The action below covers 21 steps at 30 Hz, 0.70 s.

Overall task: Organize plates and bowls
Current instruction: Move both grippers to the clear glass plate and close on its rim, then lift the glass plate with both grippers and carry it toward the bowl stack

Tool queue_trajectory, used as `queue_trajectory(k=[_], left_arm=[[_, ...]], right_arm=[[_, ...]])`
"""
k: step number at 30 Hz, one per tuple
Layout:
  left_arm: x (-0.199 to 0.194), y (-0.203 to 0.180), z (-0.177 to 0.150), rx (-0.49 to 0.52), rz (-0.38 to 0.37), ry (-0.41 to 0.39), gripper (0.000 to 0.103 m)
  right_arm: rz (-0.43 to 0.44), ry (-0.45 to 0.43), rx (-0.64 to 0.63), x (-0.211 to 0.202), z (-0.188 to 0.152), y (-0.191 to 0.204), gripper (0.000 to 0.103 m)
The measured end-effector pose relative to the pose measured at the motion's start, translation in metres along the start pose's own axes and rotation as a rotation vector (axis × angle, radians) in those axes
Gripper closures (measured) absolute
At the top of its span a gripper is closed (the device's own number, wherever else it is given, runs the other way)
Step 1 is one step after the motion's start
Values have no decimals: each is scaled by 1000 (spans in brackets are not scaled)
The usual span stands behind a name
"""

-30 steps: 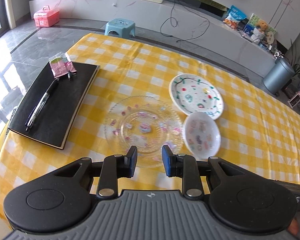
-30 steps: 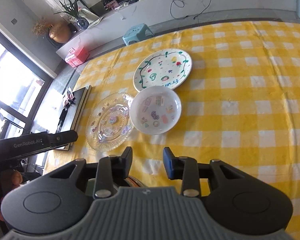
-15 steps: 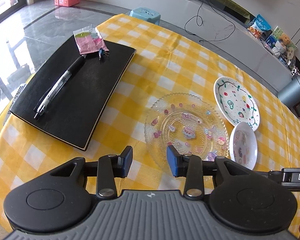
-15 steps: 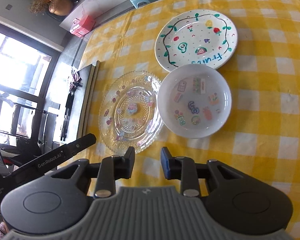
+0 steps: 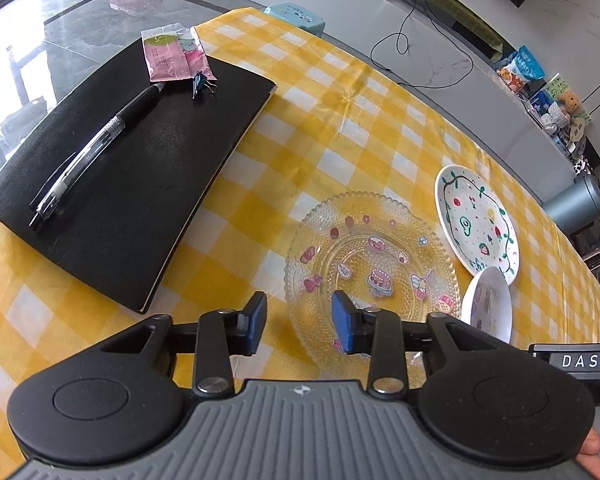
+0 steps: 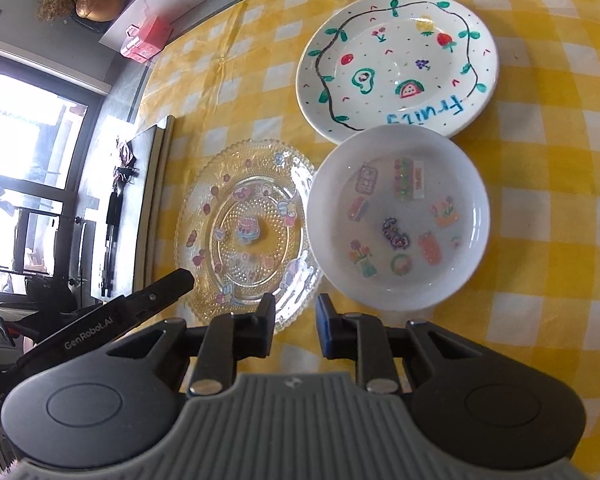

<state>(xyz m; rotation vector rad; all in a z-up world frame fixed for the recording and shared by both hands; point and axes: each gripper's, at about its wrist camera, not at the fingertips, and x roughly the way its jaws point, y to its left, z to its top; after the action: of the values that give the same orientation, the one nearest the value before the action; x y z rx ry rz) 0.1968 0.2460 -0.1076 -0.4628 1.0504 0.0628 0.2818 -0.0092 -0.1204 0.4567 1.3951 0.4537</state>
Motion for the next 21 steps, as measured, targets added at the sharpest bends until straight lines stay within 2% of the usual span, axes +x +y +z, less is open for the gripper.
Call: queue_trajectory(k=[4,6,10,15,21], left_arm=[[4,4,1,-12,0,4,85],[6,4,0,-13,-8,8,91],[5,3,-1,-7,-2,1,93],[-2,0,-8,2,2,19,97],[-12,-1,-28,-2,-6,47,97]], right_arm=[[-28,-1,0,4,1,-1,86],[-37,-1,10,4,2,-4,91],[-17,0,32,4,2,-10,96],[-48,-14,-23,-1,-2,-6,97],[-62,18,-78,-6,-11,-9,97]])
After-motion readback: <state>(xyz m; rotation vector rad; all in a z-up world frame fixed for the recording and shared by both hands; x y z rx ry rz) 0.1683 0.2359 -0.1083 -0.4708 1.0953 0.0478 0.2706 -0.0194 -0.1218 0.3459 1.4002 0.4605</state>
